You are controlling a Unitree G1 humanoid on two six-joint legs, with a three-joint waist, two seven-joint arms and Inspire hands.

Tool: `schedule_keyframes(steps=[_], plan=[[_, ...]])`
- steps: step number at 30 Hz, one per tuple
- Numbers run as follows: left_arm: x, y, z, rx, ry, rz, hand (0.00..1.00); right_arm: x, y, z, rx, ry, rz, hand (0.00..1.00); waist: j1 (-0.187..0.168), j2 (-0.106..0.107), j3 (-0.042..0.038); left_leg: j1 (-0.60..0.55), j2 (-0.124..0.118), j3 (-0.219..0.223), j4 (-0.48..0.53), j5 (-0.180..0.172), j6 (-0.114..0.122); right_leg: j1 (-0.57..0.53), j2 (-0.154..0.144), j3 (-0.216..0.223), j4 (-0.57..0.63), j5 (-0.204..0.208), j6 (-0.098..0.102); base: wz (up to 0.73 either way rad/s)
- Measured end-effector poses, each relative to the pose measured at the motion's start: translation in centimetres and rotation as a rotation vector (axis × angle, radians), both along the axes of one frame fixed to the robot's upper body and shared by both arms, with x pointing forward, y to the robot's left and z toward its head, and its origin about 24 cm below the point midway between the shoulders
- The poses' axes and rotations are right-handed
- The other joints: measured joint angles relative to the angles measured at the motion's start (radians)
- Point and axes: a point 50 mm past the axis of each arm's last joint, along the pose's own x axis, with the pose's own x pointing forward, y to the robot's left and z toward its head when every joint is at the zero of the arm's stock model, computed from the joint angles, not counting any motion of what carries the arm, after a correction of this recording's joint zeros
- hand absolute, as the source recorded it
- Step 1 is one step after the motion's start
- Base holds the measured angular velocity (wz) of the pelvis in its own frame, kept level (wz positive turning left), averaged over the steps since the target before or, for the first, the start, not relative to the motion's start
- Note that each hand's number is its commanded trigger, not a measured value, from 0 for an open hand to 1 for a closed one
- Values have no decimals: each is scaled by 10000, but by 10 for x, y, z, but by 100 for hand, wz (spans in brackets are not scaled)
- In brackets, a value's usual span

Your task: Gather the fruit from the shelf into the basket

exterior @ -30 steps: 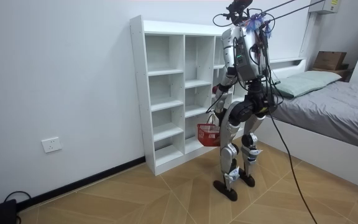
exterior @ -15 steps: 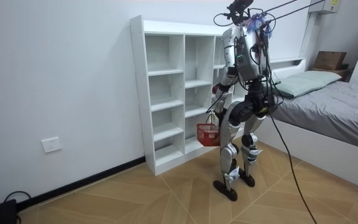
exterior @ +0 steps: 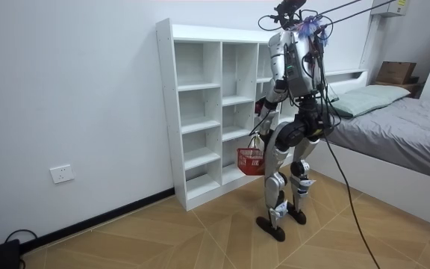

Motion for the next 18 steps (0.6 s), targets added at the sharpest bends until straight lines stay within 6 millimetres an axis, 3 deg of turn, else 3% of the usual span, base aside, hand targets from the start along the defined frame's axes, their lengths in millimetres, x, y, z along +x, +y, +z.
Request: schedule_keyframes(steps=[2,3,4,5,6,18], plan=[[0,0,0,-2,0,-15,100,0,0,0,-2,4,10,0,-4,0,0,-1,-1,0,3,0,0,0,-2,1,-1,0,0,0],[0,0,0,-1,-1,-15,100,0,0,0,-1,4,12,10,-4,0,0,-2,-1,-1,4,0,0,0,-2,1,-1,0,0,0],[0,0,0,-1,-4,-14,100,0,0,0,-20,10,24,30,-4,0,-1,-1,1,0,4,0,0,0,0,1,-2,0,0,0],[0,0,0,-1,-3,-16,100,0,0,0,-38,20,42,84,-4,1,-1,-2,2,0,8,0,0,0,1,2,-1,0,0,0],[0,0,0,-1,-3,-17,100,0,0,0,-46,22,46,100,-4,1,-1,-1,3,0,12,0,0,0,1,2,0,0,0,0],[6,0,2,60,-78,-50,100,3,-4,7,-318,-206,-50,100,-11,0,-1,38,38,1,48,5,-8,76,44,10,-56,47,-20,0]])
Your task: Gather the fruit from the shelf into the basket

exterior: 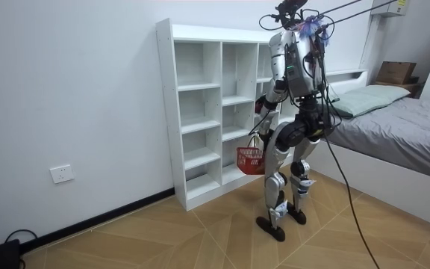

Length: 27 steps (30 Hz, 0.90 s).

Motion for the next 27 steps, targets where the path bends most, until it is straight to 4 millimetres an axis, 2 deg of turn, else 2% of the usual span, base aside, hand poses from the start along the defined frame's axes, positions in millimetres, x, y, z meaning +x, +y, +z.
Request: schedule_keyframes(steps=[9,17,27], plan=[[1,0,0,16,20,-6,100,0,2,-1,-6,108,92,100,9,6,2,-1,60,-7,2,-7,-16,77,82,-4,-164,67,-2,0],[0,0,0,16,59,8,100,0,1,-2,226,133,45,100,9,169,-2,2,65,-27,67,-11,-19,110,78,-19,-132,70,-9,0],[-2,1,-2,13,157,85,100,0,3,-2,837,240,171,100,-35,192,-11,46,65,0,75,-10,-19,129,76,9,-114,72,-11,0]])
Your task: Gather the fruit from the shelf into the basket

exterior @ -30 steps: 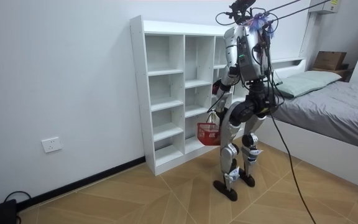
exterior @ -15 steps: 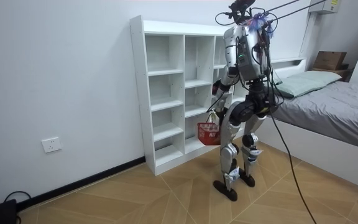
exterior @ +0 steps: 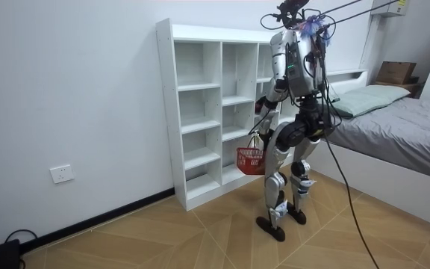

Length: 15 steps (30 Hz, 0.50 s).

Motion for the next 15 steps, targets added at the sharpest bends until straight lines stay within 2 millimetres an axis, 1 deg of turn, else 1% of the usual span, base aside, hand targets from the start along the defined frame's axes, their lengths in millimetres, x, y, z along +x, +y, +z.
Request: schedule_keyframes(steps=[5,7,9,12,13,14,15], plan=[[-1,0,-1,22,31,30,100,-6,7,-3,483,48,529,100,-106,0,-6,4,0,-3,6,0,0,11,0,1,-6,0,0,0],[-2,1,-1,35,59,33,100,-11,9,-8,527,133,660,100,-132,2,-12,73,1,-4,4,1,0,90,8,-5,-34,1,2,0],[-2,1,-1,21,62,81,100,-18,11,-17,695,278,749,100,-164,51,-76,147,10,-6,5,1,0,236,49,-25,-182,39,16,0],[-5,0,-3,-53,131,144,100,-32,19,-29,1190,517,1005,100,-271,180,-204,262,6,-17,-73,0,2,367,50,-33,-288,64,41,0],[-6,-1,-3,-94,147,183,100,-39,22,-35,1384,617,1052,100,-349,230,-285,273,5,-21,-118,1,3,371,55,-35,-348,85,49,0],[-8,-1,-4,-140,225,230,100,-44,25,-40,1576,792,1248,100,-394,256,-307,316,4,5,-155,4,6,387,56,-20,-355,102,49,-4],[-8,-2,-4,-169,218,249,100,-47,27,-43,1756,893,1288,100,-412,256,-307,355,4,11,-179,7,5,407,56,-7,-351,106,48,-4]])
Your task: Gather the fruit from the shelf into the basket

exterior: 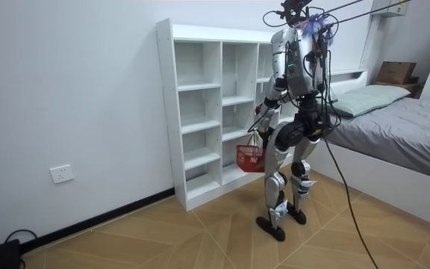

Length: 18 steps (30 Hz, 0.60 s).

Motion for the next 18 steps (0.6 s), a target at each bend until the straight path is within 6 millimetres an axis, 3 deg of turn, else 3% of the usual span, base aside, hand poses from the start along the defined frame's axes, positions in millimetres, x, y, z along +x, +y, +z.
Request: schedule_keyframes(steps=[5,18], plan=[[-5,-2,-3,-251,133,254,100,-30,12,-35,904,1386,305,100,-141,27,-17,431,12,56,-80,-2,0,459,21,-10,-175,12,26,-1],[-8,-1,-2,-539,-136,701,100,-75,27,-75,2565,2984,793,100,-480,168,-73,988,121,168,-192,-18,-15,1068,148,3,-489,146,13,-2]])
